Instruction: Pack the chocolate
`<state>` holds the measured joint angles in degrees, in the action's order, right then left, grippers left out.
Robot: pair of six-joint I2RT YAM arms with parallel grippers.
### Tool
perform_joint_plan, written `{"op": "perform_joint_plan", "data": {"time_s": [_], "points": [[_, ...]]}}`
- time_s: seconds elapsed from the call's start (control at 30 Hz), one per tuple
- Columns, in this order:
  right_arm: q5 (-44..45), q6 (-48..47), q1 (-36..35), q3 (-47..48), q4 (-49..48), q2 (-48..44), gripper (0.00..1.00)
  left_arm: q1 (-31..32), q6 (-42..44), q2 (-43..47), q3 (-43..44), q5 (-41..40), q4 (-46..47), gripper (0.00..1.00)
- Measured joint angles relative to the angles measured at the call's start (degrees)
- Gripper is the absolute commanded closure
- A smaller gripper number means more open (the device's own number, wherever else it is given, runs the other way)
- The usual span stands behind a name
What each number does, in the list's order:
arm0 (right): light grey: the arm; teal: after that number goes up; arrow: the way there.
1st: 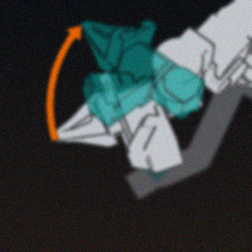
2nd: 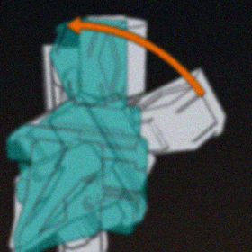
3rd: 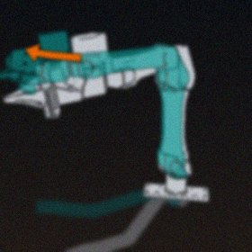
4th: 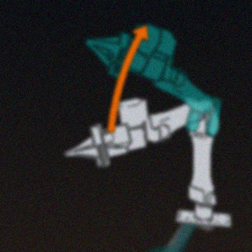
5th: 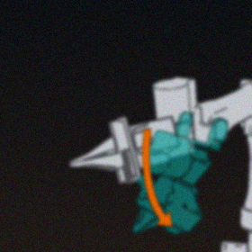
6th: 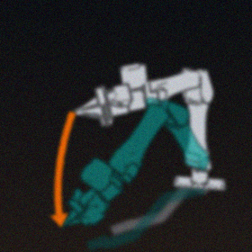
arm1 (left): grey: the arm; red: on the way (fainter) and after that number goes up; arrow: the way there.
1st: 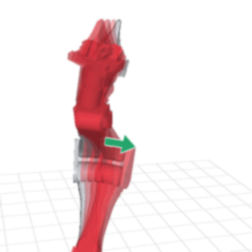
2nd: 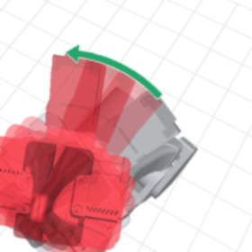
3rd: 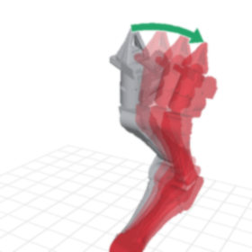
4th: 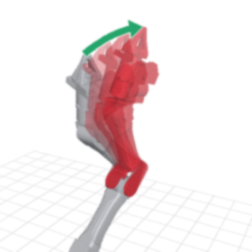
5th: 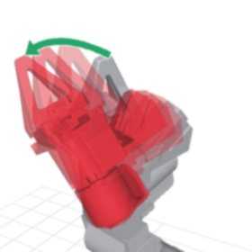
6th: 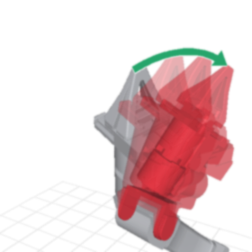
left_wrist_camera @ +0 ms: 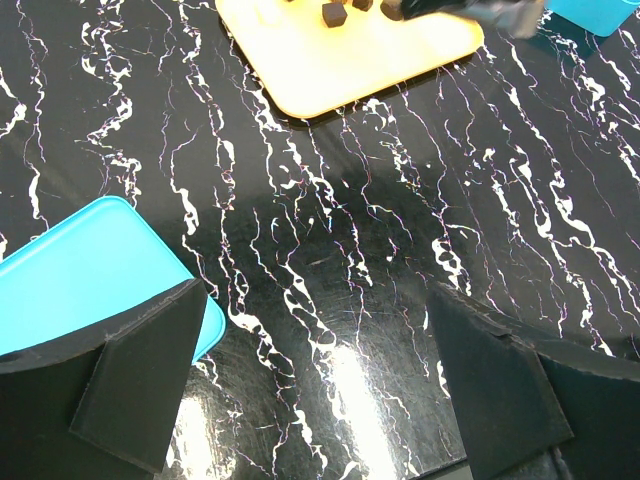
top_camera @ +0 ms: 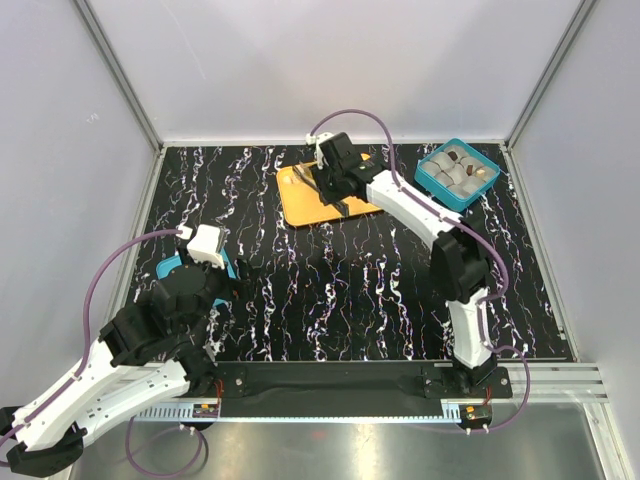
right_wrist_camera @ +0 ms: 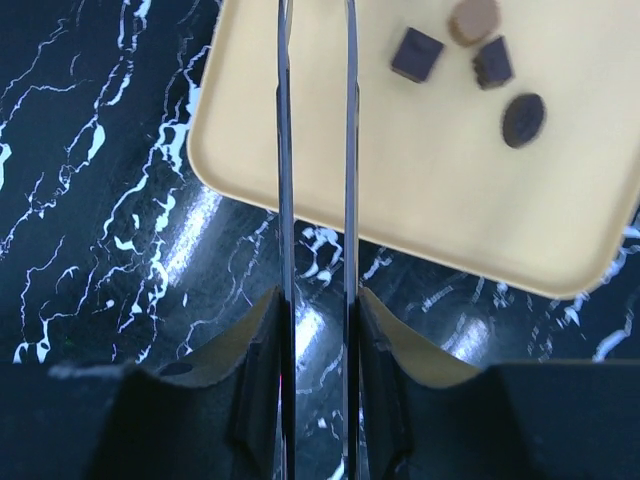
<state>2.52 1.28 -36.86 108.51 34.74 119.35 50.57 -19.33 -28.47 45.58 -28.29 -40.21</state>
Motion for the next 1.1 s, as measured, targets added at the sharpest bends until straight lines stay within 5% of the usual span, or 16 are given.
{"op": "perform_joint_plan", "data": {"time_s": [0.2, 0.57, 1.1], "points": [[1.55, 3.21, 4.94, -4.07, 3.28, -6.73, 0.79, 0.00, 0.00, 0.00, 0.00, 0.00, -0.02, 0.01], [5.60, 8.13, 29.40, -13.33, 6.03, -15.37, 0.79, 0.00, 0.00, 0.00, 0.00, 0.00, 0.00, 0.01], [5.77, 9.09, 35.52, -6.86, 7.32, -8.48, 0.74, 0.00, -0.04, 0.00, 0.00, 0.00, -0.02, 0.01]]}}
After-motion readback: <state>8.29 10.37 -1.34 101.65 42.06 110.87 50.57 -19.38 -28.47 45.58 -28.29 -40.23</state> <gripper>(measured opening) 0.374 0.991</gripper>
